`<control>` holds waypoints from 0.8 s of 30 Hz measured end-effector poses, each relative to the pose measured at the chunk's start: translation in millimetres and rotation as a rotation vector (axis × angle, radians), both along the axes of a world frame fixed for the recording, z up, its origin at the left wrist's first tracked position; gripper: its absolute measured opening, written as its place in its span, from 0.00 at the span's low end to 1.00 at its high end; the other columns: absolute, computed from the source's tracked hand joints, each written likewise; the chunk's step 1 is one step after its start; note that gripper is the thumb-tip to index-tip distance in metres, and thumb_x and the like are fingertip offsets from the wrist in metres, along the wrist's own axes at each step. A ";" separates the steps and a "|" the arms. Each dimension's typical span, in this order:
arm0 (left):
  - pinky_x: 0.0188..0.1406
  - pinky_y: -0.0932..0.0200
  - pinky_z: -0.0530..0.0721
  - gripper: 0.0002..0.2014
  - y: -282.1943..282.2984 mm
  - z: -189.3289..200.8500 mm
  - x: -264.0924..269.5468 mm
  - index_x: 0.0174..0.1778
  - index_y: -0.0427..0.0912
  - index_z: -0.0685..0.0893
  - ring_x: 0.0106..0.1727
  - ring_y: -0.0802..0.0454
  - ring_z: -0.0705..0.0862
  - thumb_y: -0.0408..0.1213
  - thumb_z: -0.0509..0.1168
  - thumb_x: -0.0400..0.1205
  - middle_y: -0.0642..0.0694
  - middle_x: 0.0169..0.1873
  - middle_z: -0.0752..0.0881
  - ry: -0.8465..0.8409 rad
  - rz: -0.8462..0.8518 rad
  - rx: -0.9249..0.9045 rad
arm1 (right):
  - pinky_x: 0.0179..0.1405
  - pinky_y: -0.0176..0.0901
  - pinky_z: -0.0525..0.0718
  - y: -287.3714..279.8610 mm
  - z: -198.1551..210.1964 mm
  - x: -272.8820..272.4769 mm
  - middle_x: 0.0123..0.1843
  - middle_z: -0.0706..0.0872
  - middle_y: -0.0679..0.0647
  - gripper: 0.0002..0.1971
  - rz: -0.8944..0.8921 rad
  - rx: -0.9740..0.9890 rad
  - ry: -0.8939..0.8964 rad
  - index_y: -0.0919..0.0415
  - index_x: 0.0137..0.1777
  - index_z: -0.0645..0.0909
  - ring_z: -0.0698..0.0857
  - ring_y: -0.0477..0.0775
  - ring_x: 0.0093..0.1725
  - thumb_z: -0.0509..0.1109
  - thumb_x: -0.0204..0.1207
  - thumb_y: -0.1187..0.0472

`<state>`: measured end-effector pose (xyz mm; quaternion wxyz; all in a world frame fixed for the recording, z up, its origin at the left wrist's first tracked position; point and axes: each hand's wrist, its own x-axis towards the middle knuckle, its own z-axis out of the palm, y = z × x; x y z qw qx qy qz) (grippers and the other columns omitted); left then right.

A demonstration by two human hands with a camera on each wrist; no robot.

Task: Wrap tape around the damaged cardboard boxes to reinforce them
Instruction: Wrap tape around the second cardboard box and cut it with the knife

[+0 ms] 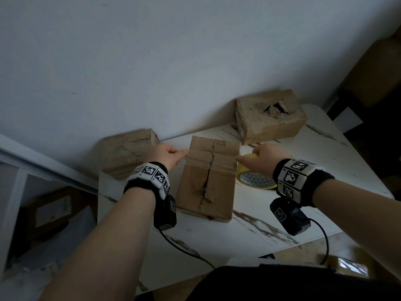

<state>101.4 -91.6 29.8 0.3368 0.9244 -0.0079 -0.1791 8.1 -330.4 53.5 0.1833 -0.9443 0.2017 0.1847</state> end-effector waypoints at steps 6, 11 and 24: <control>0.46 0.52 0.82 0.19 1.6 -5.4 5.1 0.28 0.43 0.81 0.39 0.45 0.85 0.51 0.67 0.79 0.39 0.37 0.90 0.040 -0.047 0.028 | 0.30 0.40 0.73 2.5 -1.1 0.1 0.33 0.76 0.48 0.26 0.015 -0.024 0.014 0.56 0.44 0.79 0.78 0.50 0.36 0.59 0.74 0.31; 0.56 0.50 0.83 0.16 -0.6 -10.0 10.1 0.30 0.45 0.80 0.49 0.43 0.88 0.44 0.63 0.83 0.41 0.40 0.89 0.107 -0.116 0.062 | 0.30 0.40 0.71 3.0 -0.2 -0.8 0.34 0.73 0.46 0.29 0.020 -0.036 0.020 0.56 0.52 0.81 0.78 0.51 0.40 0.58 0.74 0.30; 0.55 0.52 0.82 0.17 -16.3 -1.5 11.3 0.63 0.39 0.81 0.56 0.42 0.84 0.43 0.59 0.84 0.39 0.57 0.85 0.096 -0.465 0.600 | 0.27 0.39 0.71 2.8 -4.0 2.1 0.32 0.75 0.48 0.26 0.024 -0.011 0.074 0.56 0.46 0.76 0.76 0.48 0.34 0.58 0.75 0.31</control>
